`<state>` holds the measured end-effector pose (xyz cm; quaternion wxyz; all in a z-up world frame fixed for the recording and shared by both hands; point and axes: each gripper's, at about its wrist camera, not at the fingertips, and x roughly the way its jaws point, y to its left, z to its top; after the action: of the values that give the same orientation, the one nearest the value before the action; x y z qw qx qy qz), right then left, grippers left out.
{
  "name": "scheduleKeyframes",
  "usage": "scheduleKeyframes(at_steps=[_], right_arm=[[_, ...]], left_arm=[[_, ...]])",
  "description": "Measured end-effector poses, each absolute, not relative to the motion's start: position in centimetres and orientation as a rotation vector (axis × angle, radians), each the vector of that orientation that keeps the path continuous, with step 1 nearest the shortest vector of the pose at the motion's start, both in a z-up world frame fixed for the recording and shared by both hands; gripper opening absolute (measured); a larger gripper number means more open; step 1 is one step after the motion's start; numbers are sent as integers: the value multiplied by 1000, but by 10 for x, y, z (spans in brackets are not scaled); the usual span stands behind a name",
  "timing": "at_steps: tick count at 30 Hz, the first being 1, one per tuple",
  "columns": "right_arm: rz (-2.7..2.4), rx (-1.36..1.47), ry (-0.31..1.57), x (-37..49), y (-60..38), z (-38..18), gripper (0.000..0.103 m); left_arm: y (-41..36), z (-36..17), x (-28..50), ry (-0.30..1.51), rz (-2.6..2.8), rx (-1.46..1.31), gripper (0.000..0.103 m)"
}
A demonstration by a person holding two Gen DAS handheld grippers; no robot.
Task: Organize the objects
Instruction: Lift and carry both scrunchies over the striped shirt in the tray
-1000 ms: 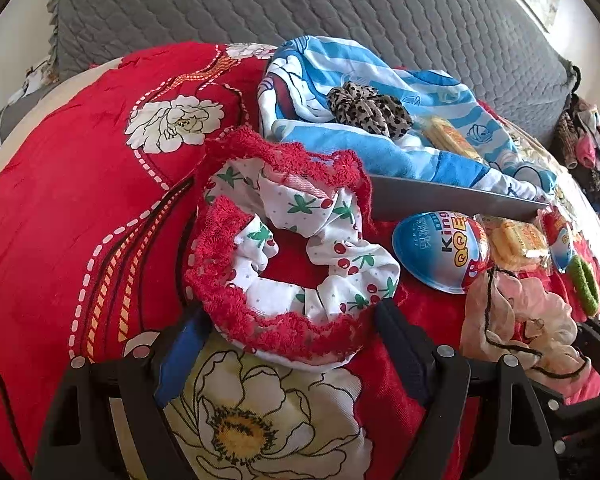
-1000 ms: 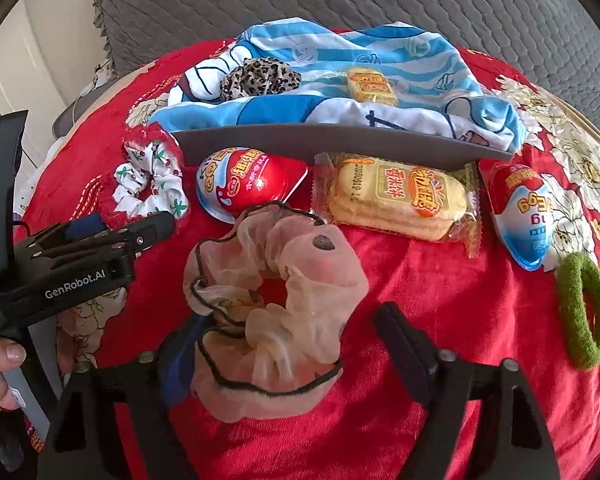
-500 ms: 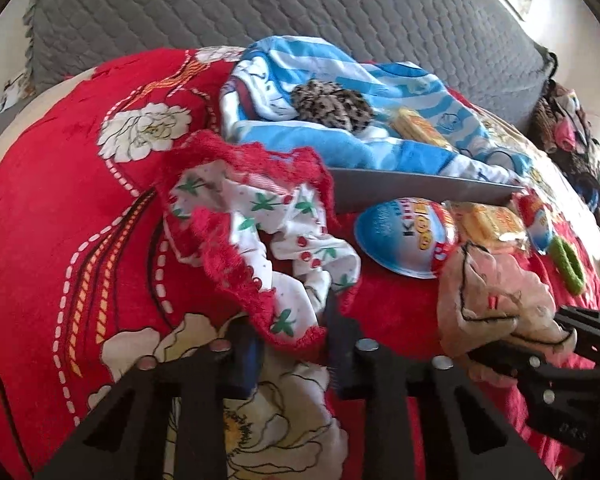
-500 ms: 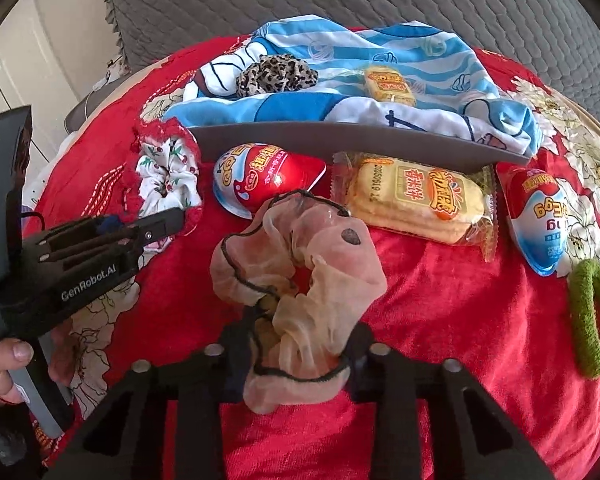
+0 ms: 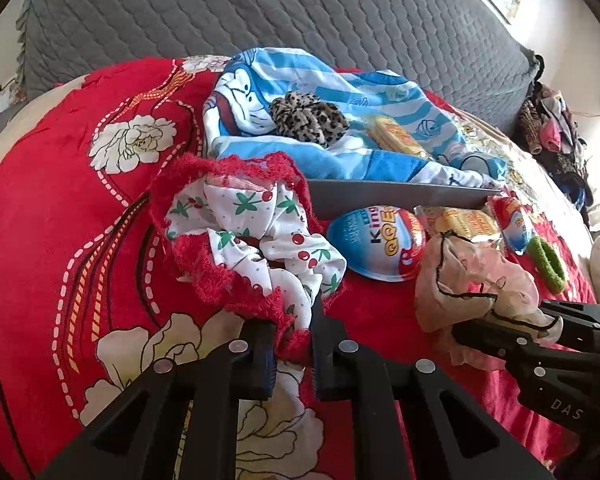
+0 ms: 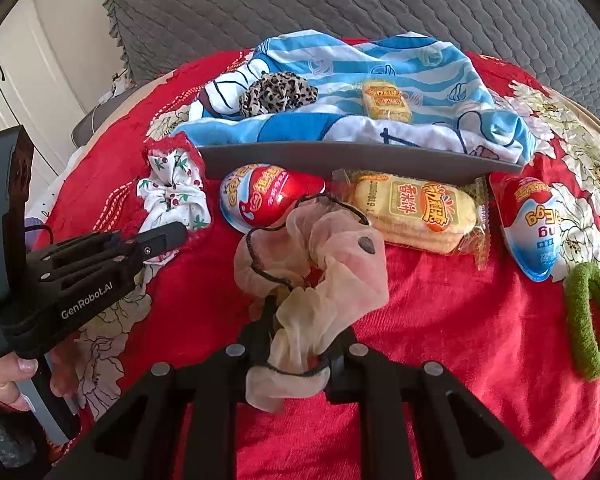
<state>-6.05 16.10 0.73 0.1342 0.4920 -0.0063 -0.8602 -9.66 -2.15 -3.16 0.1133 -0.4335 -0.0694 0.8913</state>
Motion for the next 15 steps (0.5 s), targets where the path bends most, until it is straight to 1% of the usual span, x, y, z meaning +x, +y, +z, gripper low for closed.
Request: scheduleKeyframes(at_steps=[15], right_arm=[[-2518, 1352, -42, -49, 162, 34, 17]], left_arm=[[-21, -7, -82, -187, 2636, -1231, 13]])
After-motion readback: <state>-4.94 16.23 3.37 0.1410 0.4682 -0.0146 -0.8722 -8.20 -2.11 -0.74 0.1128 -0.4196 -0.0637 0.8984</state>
